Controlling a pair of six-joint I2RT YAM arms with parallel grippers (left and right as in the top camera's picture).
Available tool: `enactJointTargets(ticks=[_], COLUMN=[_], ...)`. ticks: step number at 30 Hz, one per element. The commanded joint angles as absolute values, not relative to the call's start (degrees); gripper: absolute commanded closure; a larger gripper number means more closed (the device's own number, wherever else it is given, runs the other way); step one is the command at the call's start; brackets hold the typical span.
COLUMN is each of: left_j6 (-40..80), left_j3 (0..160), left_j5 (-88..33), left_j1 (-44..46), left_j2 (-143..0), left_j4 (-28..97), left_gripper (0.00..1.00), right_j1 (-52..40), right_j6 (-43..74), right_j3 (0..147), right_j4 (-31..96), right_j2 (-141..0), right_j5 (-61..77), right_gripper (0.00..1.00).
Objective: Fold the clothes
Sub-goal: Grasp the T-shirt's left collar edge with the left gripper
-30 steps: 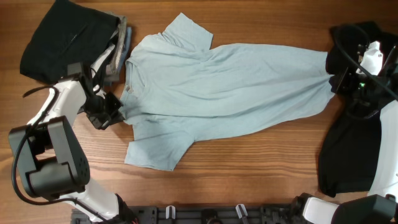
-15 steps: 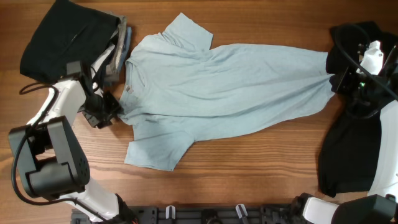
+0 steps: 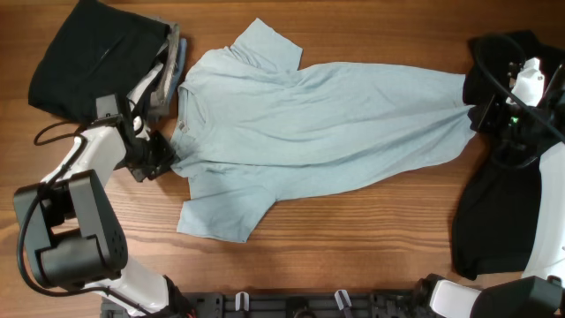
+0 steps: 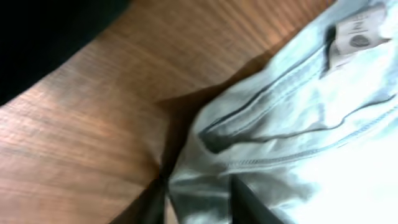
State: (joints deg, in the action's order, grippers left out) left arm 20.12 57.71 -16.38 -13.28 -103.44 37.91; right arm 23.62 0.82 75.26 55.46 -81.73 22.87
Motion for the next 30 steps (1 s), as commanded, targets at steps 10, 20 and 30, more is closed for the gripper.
enactJointTargets(ticks=[10, 20, 30], left_j6=[19.99, 19.97, 19.94], left_j3=[55.9, 55.79, 57.54], left_j5=[-20.16, -20.67, -19.97], left_j1=[-13.23, -13.23, -14.83], left_j2=[-104.9, -104.92, -104.29], left_j4=[36.42, 37.06, 35.88], left_gripper=[0.96, 0.69, 0.96], right_j1=[23.55, 23.55, 23.55], right_j6=[1.54, 1.56, 1.52], right_j3=[76.49, 76.49, 76.51], right_j4=[55.24, 55.31, 55.16], right_j2=[-80.99, -80.99, -80.99], right_j5=[22.28, 22.28, 22.28], right_gripper=[0.96, 0.96, 0.96])
